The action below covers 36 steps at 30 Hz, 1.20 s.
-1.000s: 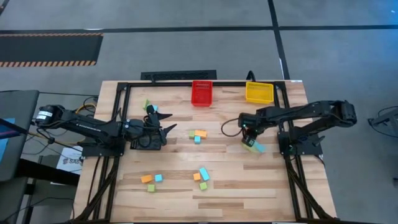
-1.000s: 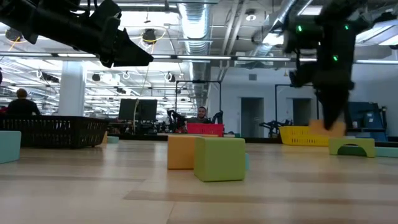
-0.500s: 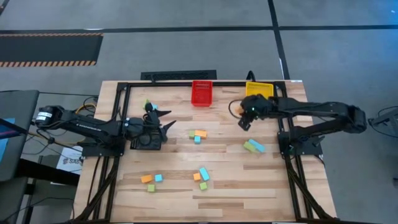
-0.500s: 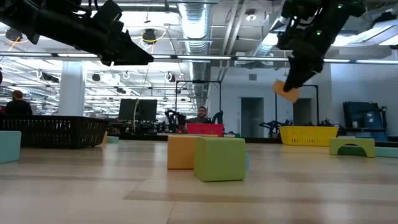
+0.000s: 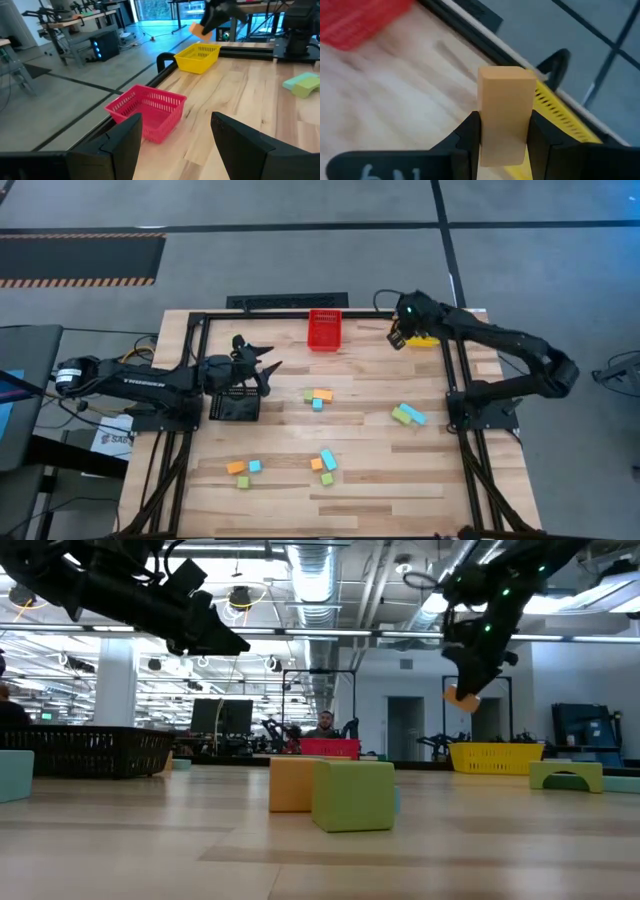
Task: Sort & place blocks by color
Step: Put the yellow block into the yellow bin, then put the green block into the black bin
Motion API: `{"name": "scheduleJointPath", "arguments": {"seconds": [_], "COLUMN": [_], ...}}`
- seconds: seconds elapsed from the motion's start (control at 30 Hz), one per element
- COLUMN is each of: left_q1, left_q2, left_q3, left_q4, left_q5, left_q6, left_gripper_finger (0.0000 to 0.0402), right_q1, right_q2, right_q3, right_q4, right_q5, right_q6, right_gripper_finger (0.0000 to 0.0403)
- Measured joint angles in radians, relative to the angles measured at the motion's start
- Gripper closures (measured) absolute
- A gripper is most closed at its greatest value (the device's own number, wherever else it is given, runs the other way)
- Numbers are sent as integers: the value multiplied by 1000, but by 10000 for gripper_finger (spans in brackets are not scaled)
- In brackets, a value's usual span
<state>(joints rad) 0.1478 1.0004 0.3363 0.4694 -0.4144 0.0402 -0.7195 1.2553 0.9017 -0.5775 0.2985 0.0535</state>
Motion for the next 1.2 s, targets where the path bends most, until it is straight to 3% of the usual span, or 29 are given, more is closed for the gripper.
{"name": "scheduleJointPath", "arguments": {"seconds": [0.3, 0.57, 0.77, 0.97, 1.2], "left_q1": [1, 1, 1, 1, 1], "left_q2": [0, 0, 0, 0, 0], "left_q3": [0, 0, 0, 0, 0], "left_q4": [-20, -32, -39, -39, -39], "left_q5": [1, 1, 2, 2, 2], "left_q6": [-1, 0, 0, -2, -25], "left_gripper_finger": [175, 175, 175, 175, 175], "right_q1": [-132, -173, -187, -166, -38], "right_q2": [234, 334, 326, 244, 119], "right_q3": [161, 212, 214, 214, 214], "right_q4": [-187, -272, -271, -269, -235], "right_q5": [12, 11, 12, -3, -51], "right_q6": [-31, -30, -35, -51, -21], "right_gripper_finger": [273, 197, 155, 158, 159]}}
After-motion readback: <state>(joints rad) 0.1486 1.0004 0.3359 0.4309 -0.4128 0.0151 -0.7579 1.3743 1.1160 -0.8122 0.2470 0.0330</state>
